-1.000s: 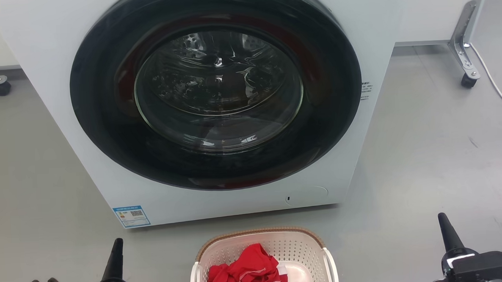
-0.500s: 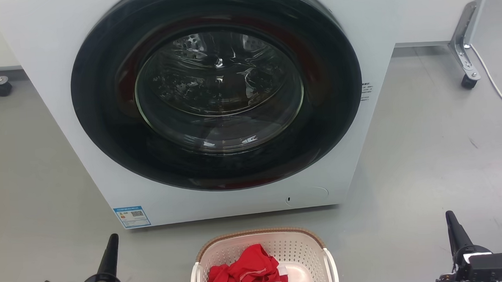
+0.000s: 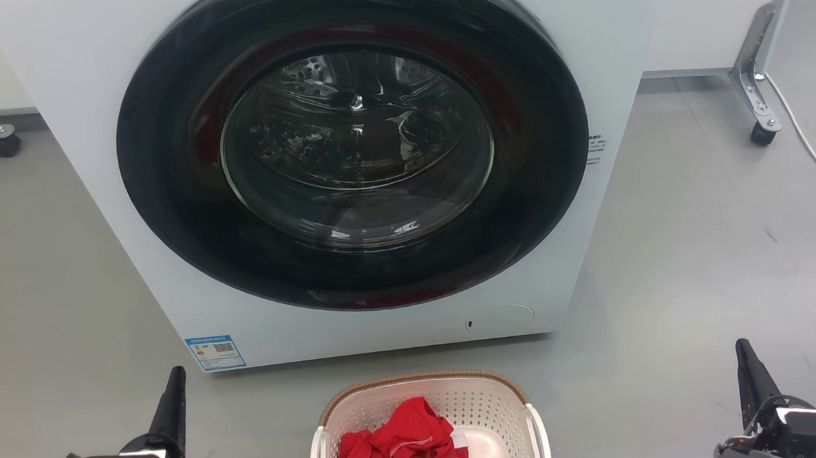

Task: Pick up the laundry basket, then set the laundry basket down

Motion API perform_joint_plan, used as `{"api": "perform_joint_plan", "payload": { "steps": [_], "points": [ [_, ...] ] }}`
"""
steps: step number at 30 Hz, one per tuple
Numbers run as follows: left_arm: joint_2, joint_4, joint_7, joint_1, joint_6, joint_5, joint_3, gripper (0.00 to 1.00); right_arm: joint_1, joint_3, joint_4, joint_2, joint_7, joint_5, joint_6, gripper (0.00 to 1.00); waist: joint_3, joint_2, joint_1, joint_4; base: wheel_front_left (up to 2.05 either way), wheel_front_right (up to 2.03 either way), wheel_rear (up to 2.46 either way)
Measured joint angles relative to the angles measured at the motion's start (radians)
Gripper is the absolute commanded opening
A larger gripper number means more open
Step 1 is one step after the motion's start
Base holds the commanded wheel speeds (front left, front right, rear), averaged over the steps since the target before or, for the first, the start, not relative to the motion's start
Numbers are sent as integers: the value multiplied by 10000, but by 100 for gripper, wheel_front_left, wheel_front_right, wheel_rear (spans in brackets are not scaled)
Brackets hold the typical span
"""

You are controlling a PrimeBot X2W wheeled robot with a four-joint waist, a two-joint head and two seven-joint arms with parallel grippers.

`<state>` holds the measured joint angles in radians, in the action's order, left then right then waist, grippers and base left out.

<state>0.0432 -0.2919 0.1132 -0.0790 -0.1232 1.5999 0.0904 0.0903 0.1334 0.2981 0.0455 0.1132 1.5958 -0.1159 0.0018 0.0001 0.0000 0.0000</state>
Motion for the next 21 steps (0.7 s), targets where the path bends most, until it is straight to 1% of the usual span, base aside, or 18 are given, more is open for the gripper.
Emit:
{"api": "perform_joint_plan", "payload": {
  "steps": [21],
  "points": [
    [-2, -19, 0, 0, 0, 6, 8, 0, 9, 0, 2, -12, 0, 0, -2, 0, 0, 0, 0, 0, 0, 0, 0]
  ]
}}
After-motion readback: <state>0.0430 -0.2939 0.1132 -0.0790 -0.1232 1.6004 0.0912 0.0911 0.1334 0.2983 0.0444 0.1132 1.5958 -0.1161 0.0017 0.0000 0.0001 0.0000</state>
